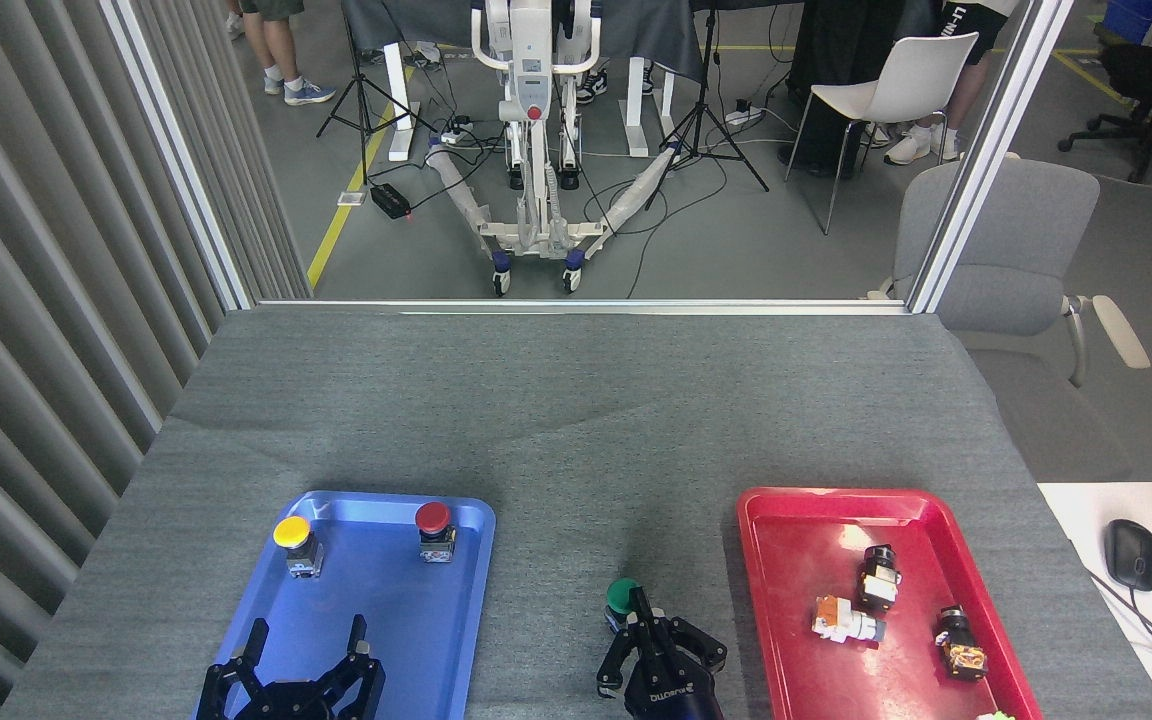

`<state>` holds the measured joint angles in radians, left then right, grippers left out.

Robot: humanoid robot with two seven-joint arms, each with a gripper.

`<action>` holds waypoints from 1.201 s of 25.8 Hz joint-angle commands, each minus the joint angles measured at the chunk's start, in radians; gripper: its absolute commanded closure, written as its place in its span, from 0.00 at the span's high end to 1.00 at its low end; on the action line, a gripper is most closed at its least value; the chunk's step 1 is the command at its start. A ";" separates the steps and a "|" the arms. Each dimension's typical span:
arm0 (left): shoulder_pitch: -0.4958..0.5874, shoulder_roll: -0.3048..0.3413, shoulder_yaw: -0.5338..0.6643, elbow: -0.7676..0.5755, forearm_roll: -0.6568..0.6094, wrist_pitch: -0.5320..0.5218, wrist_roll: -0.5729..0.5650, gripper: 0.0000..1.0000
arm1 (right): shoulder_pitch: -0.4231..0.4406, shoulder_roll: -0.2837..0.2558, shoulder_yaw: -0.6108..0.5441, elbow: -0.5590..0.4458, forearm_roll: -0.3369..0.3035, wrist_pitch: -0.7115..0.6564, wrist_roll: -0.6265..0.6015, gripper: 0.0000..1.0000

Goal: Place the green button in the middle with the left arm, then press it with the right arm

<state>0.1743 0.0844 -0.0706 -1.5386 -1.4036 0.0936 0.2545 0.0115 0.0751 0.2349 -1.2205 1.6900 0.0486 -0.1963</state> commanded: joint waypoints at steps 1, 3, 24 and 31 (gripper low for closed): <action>-0.001 0.000 0.000 0.000 0.000 -0.002 0.000 0.99 | 0.001 -0.001 0.000 -0.007 -0.001 -0.001 0.005 0.00; -0.001 0.000 0.000 0.000 0.000 0.000 0.000 0.99 | 0.001 -0.001 0.000 -0.033 -0.001 0.000 0.001 0.00; 0.001 0.002 0.000 0.000 0.000 -0.005 0.000 0.99 | 0.157 -0.084 -0.246 -0.318 -0.033 -0.092 0.001 1.00; 0.004 0.002 0.000 0.000 0.000 -0.003 0.000 0.99 | 0.189 -0.138 -0.269 -0.333 -0.105 -0.093 0.003 1.00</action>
<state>0.1770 0.0859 -0.0706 -1.5386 -1.4039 0.0892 0.2545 0.1898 -0.0416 -0.0223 -1.5449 1.6215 -0.0439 -0.1962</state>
